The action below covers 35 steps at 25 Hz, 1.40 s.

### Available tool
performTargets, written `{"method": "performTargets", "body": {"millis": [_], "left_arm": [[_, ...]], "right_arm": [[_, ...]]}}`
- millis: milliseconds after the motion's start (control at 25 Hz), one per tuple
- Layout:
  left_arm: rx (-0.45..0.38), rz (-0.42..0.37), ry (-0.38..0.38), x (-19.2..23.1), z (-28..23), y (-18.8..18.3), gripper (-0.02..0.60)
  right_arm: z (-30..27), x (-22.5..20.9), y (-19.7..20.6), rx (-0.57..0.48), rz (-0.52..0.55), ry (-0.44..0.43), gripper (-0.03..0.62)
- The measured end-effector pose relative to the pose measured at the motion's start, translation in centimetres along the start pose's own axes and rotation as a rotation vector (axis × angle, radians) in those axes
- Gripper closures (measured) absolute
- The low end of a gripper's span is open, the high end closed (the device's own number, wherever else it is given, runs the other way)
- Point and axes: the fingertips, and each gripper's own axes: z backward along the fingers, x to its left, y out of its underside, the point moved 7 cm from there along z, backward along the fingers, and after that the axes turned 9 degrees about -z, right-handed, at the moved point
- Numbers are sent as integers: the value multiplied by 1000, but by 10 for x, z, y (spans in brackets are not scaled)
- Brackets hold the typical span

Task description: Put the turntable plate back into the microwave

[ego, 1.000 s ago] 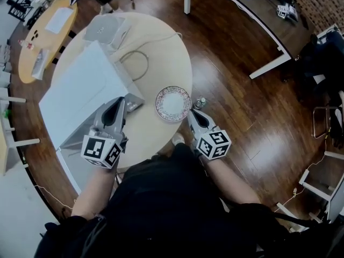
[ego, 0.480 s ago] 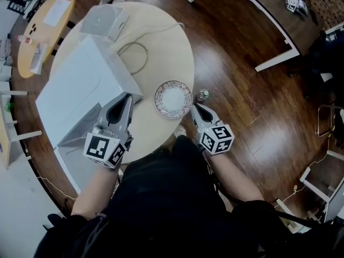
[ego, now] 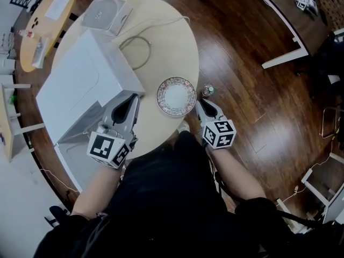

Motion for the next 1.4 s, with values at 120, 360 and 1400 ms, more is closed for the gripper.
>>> {"method": "performTargets", "body": {"millis": [120, 360, 1400], "left_arm": [[8, -2, -4, 1, 1, 0, 575], [35, -4, -8, 4, 0, 3, 575], [107, -16, -13, 16, 0, 8, 575]], "right_arm": [[-5, -4, 3, 17, -3, 10, 537], [-16, -7, 5, 29, 1, 26, 477], [-60, -25, 26, 95, -91, 48, 384]]}}
